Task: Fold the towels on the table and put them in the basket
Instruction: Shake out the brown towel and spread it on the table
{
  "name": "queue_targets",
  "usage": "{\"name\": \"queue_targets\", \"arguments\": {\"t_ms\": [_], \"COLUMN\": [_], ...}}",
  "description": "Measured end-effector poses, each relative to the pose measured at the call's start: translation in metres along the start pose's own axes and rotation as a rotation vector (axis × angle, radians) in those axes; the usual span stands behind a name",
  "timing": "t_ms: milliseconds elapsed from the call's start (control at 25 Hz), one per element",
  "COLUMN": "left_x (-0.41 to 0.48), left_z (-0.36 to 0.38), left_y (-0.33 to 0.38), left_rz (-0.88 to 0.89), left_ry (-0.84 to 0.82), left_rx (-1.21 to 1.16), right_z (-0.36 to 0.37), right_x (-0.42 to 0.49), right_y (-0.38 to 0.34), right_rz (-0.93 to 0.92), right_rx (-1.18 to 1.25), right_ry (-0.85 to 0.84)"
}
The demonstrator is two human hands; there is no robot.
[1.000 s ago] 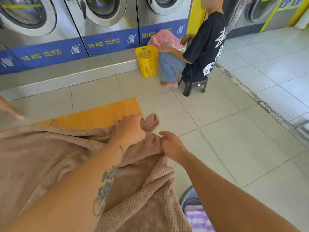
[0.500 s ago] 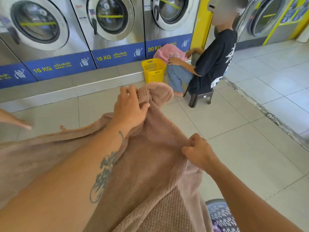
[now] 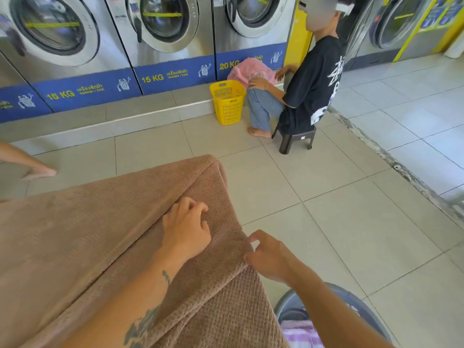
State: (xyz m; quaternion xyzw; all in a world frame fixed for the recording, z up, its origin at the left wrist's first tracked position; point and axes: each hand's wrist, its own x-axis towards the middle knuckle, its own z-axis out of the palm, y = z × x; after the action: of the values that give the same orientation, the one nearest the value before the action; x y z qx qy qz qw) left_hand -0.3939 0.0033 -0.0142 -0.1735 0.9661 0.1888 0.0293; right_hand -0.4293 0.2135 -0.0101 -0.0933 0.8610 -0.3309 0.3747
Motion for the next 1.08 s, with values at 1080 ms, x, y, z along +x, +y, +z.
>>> {"name": "queue_targets", "arguments": {"t_ms": [1080], "left_x": [-0.316], "left_z": [-0.007], "left_y": [0.039], "left_rz": [-0.033], "left_ry": [-0.012], "left_rx": [-0.171], "right_z": [0.084], "right_x": [-0.201], "right_y": [0.097], "right_rz": [-0.335], "right_rx": [-0.724], "right_ry": [0.157]}}
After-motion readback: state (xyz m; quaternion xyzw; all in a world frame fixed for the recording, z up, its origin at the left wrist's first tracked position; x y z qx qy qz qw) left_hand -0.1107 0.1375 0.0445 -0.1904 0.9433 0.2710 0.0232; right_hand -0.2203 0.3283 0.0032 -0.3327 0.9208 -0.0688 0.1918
